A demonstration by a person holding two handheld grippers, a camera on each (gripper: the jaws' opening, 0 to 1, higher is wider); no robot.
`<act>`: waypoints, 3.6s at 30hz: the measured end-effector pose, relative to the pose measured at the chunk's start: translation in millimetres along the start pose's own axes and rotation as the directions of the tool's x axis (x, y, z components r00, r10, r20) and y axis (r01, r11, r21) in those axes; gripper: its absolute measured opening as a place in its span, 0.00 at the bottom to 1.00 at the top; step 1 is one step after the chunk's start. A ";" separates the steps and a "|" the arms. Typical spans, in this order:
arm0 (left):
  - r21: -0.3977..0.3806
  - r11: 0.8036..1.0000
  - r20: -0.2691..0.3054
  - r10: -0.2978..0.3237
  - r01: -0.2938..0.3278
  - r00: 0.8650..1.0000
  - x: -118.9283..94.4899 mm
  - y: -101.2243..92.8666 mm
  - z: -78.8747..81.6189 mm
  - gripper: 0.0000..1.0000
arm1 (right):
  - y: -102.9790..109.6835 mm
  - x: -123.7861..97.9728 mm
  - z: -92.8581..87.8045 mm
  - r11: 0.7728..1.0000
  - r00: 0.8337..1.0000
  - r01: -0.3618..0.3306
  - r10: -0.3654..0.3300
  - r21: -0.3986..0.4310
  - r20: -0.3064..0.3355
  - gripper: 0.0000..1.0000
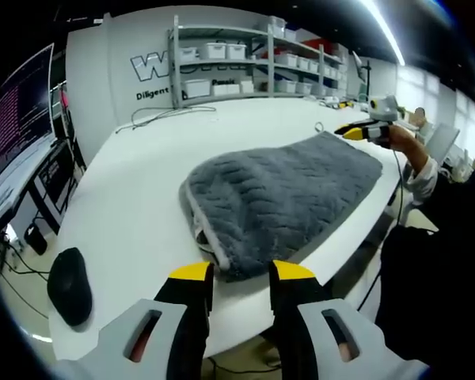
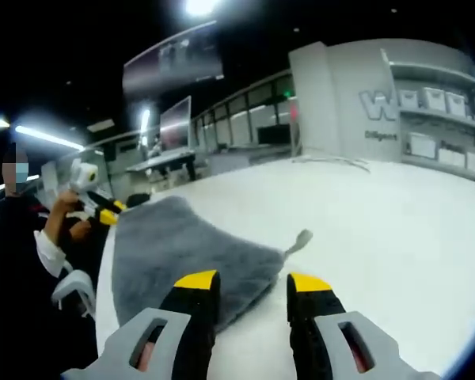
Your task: Open the folded towel by lifting each exposed corner and separating the folded layers until the towel lies flat within the target outline without major curled edges
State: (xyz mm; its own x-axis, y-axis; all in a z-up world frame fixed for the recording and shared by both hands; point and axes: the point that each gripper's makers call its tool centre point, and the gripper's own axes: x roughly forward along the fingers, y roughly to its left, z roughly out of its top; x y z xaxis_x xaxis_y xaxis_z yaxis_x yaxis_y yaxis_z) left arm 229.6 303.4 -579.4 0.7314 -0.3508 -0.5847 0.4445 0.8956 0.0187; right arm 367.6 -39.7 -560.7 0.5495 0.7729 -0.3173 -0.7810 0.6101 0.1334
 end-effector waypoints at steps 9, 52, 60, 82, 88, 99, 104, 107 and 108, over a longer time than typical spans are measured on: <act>0.010 1.000 0.006 -0.001 0.001 1.000 1.9 0.3 -0.2 0.25 | -11.2 11.2 0.2 1.000 1.000 0.015 -0.014 0.018 -0.012 0.32; 0.000 1.000 -0.002 -0.003 0.003 1.000 9.8 0.5 0.9 0.23 | -12.9 31.1 -16.9 0.986 0.990 0.086 -0.100 -0.140 -0.096 0.24; -0.004 1.000 -0.007 0.009 -0.009 1.000 12.7 3.3 -0.5 0.23 | -15.7 29.9 -16.9 0.984 0.990 0.102 -0.115 -0.147 -0.083 0.27; -0.028 0.999 -0.014 0.017 -0.018 1.000 15.0 0.6 -2.4 0.20 | -2.8 29.9 -21.7 1.000 0.997 0.017 -0.016 0.001 -0.071 0.14; -0.075 0.997 -0.013 0.022 -0.023 1.000 15.2 2.5 -3.9 0.18 | 1.2 29.5 -20.7 0.999 0.997 0.005 -0.008 -0.043 -0.074 0.09; -0.124 0.991 -0.030 0.057 -0.060 0.998 19.9 4.5 -1.6 0.11 | 1.7 26.8 -19.5 0.998 0.997 -0.004 -0.001 -0.069 -0.073 0.06; -0.114 0.991 -0.020 0.064 -0.066 0.998 21.5 4.9 1.1 0.10 | 1.8 25.8 -19.2 0.997 0.997 0.000 -0.006 -0.075 -0.076 0.05; -0.103 0.992 -0.016 0.077 -0.078 0.997 24.3 7.5 3.3 0.10 | 1.4 24.7 -19.6 0.998 0.997 -0.001 -0.004 -0.070 -0.077 0.05; -0.101 0.992 -0.016 0.079 -0.081 0.997 24.6 7.7 3.7 0.10 | 1.3 24.4 -19.8 0.998 0.997 -0.001 -0.004 -0.067 -0.077 0.05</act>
State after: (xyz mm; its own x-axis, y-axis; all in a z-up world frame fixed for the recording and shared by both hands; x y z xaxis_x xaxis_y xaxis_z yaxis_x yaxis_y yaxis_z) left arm 252.9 300.6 -590.6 0.7559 -0.2741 -0.5945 0.3298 0.9439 -0.0159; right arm 374.0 -23.5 -586.9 0.5283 0.7548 -0.3888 -0.7999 0.5960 0.0702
